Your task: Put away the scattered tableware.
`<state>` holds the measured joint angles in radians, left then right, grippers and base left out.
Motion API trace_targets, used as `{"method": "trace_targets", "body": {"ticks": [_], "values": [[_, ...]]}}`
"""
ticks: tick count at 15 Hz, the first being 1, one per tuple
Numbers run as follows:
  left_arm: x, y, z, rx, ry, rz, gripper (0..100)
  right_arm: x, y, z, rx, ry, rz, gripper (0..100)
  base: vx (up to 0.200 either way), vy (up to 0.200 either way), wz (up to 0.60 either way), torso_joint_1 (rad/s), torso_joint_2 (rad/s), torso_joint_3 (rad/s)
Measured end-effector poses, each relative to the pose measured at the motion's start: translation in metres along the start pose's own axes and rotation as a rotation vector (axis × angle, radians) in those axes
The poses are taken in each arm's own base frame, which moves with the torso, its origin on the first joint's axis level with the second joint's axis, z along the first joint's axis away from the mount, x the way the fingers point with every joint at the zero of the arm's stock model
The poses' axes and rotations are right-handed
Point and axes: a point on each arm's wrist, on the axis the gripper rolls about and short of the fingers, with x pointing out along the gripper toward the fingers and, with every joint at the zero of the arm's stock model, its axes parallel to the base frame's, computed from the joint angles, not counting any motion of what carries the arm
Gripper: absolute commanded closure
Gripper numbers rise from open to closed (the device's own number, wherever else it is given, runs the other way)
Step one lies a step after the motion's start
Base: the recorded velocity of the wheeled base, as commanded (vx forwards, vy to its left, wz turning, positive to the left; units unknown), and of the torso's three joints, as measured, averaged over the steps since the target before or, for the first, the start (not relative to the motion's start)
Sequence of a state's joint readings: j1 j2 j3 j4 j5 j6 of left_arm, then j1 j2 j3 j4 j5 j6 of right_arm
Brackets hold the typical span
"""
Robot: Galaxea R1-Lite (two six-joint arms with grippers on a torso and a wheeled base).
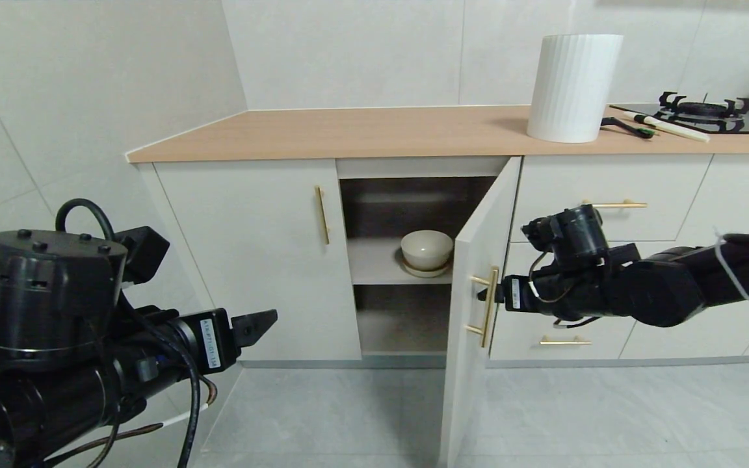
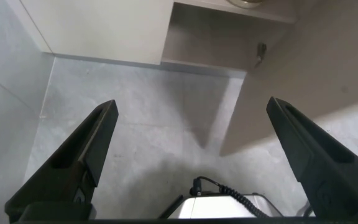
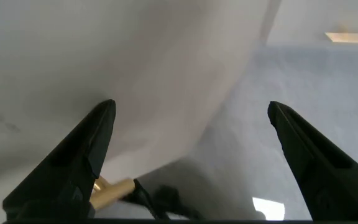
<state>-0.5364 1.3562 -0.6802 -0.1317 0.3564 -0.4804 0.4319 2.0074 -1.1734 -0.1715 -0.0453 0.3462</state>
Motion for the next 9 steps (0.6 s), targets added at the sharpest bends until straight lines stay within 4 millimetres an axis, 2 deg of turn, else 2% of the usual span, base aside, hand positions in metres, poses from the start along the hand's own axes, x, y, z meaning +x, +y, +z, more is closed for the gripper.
{"method": "trace_targets", "body": {"ticks": [2, 5, 9], "values": [[0.001, 0.000, -0.001, 0.002, 0.003, 0.001, 0, 0.021, 0.012, -0.001, 0.003, -0.008, 0.024, 0, 0.000, 0.000, 0.00, 0.000, 0.00, 0.000], [0.002, 0.000, -0.002, 0.005, 0.009, 0.006, 0, 0.046, 0.019, -0.007, 0.016, -0.050, 0.055, 0, 0.000, 0.000, 0.00, 0.000, 0.00, 0.000], [0.007, -0.001, -0.004, 0.013, 0.027, 0.015, 0, 0.063, 0.017, -0.017, 0.032, -0.031, 0.047, 0, 0.000, 0.000, 0.00, 0.000, 0.00, 0.000]]}}
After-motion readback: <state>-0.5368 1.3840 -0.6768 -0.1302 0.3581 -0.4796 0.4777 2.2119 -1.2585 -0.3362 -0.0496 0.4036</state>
